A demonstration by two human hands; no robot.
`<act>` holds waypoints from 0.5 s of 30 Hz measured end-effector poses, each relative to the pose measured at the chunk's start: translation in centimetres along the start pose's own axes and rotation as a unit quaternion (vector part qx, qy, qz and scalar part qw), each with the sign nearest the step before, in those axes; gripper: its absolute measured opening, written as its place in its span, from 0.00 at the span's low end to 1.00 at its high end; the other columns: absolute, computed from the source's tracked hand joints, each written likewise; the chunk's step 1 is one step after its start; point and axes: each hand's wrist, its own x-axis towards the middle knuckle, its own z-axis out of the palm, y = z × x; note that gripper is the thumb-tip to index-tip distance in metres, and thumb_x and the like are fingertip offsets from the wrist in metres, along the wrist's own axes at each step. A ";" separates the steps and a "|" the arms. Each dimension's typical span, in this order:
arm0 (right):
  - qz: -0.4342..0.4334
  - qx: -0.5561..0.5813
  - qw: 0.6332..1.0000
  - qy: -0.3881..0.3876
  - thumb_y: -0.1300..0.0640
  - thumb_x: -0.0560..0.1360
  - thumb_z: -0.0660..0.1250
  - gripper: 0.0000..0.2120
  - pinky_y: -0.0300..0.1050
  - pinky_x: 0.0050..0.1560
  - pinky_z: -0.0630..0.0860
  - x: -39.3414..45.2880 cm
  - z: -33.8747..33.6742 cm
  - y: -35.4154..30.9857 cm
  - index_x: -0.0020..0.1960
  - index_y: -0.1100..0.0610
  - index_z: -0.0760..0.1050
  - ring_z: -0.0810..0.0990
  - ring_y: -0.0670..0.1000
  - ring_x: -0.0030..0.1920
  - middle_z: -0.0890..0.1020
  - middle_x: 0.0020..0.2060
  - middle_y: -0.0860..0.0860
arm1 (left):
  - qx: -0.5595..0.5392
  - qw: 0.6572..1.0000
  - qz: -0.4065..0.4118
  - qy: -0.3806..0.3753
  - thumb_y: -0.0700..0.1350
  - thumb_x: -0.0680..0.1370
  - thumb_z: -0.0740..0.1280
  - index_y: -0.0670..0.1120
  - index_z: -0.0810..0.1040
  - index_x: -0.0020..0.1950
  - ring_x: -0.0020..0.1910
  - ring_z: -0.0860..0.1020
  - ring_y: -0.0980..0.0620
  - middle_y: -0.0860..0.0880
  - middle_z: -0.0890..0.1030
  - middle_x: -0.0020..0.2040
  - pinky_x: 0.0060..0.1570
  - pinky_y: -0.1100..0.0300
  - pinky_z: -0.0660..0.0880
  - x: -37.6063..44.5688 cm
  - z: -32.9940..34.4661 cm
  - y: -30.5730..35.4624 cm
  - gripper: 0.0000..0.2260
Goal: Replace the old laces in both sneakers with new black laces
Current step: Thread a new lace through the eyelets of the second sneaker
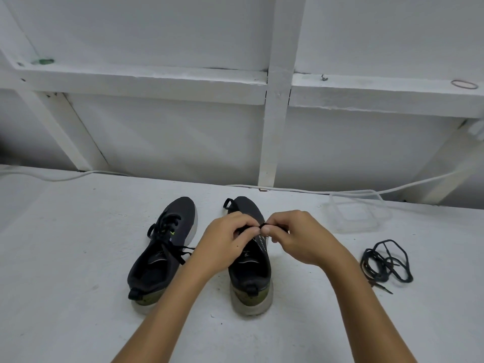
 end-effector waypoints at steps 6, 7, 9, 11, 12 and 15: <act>0.036 -0.023 0.999 0.017 0.49 0.82 0.65 0.11 0.41 0.37 0.73 0.1 -0.3 1.0 0.43 0.48 0.81 0.77 0.48 0.34 0.83 0.36 0.48 | 0.008 0.953 -0.171 0.250 0.43 0.80 0.65 0.49 0.75 0.43 0.43 0.76 0.55 0.53 0.77 0.44 0.42 0.57 0.69 -0.8 -1.3 -1.8 0.06; 0.040 -0.026 0.999 0.019 0.49 0.82 0.65 0.11 0.41 0.36 0.73 0.1 -0.3 1.2 0.44 0.48 0.81 0.76 0.47 0.33 0.83 0.36 0.48 | 0.035 0.943 -0.208 0.256 0.44 0.79 0.65 0.49 0.76 0.44 0.47 0.77 0.51 0.52 0.77 0.47 0.44 0.55 0.70 -0.9 -1.6 -2.6 0.04; 0.040 -0.029 0.999 0.018 0.50 0.82 0.64 0.10 0.41 0.36 0.73 0.1 -0.2 1.2 0.45 0.48 0.81 0.75 0.46 0.33 0.83 0.37 0.48 | 0.120 0.941 -0.221 0.225 0.48 0.79 0.66 0.50 0.78 0.54 0.58 0.74 0.45 0.50 0.76 0.58 0.51 0.49 0.73 -1.2 -1.6 -3.7 0.05; 0.032 -0.031 0.999 0.007 0.50 0.82 0.65 0.10 0.40 0.36 0.72 0.1 0.2 0.7 0.45 0.48 0.81 0.76 0.45 0.34 0.83 0.37 0.46 | 0.163 0.966 -0.116 0.165 0.53 0.79 0.66 0.52 0.76 0.66 0.67 0.70 0.45 0.51 0.74 0.68 0.60 0.45 0.72 -1.2 -1.3 -4.0 0.16; 0.028 -0.033 0.999 0.004 0.50 0.82 0.65 0.10 0.40 0.37 0.72 0.2 0.4 0.3 0.44 0.47 0.81 0.77 0.44 0.35 0.83 0.37 0.46 | 0.157 0.978 -0.047 0.127 0.56 0.79 0.63 0.54 0.74 0.70 0.68 0.70 0.47 0.53 0.74 0.69 0.63 0.46 0.71 -0.9 -0.9 -3.6 0.19; 0.012 -0.032 0.999 0.002 0.51 0.81 0.65 0.12 0.46 0.43 0.76 0.6 0.9 -0.7 0.39 0.43 0.77 0.79 0.47 0.39 0.83 0.36 0.46 | 0.125 0.990 0.050 0.034 0.57 0.79 0.60 0.56 0.78 0.65 0.65 0.72 0.53 0.59 0.78 0.64 0.62 0.46 0.72 -0.2 0.5 -2.1 0.17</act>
